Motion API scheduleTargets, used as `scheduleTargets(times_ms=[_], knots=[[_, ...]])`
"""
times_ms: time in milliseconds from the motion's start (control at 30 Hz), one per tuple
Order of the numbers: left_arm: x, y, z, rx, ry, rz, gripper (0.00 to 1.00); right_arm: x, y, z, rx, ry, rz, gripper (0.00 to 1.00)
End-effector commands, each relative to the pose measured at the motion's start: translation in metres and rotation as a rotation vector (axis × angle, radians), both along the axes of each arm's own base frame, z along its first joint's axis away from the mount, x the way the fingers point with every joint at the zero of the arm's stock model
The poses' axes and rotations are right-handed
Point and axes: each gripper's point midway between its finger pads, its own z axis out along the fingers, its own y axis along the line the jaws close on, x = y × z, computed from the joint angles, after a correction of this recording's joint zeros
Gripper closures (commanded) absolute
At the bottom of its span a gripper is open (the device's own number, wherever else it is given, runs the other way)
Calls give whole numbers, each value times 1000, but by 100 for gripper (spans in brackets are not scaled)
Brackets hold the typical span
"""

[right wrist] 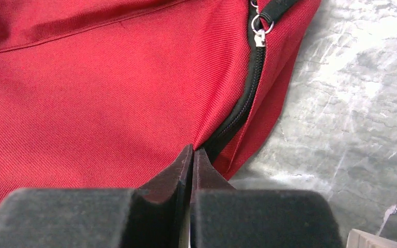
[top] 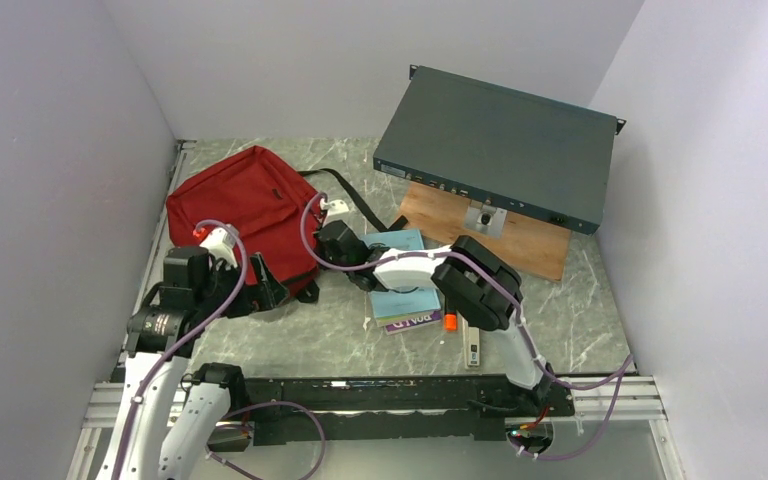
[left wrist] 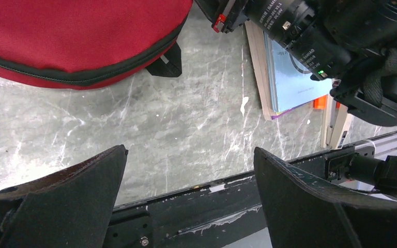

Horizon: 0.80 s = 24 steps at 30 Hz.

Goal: Pack the student bag
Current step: Adjust the student bag at the center of the board.

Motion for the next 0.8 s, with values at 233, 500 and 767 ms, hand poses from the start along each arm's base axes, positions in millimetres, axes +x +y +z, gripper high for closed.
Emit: scheduleTargets(times_ms=[233,500,767], knots=[[11,-12,1,-114,-23,35,1,-148,11,25,166,54,263,100],[15,-68,-31,-481,71,-118,2,-188,-18,44,168,29,357,61],[13,-51,-50,-344,104,-46,2,-160,-66,95,159,-89,487,39]])
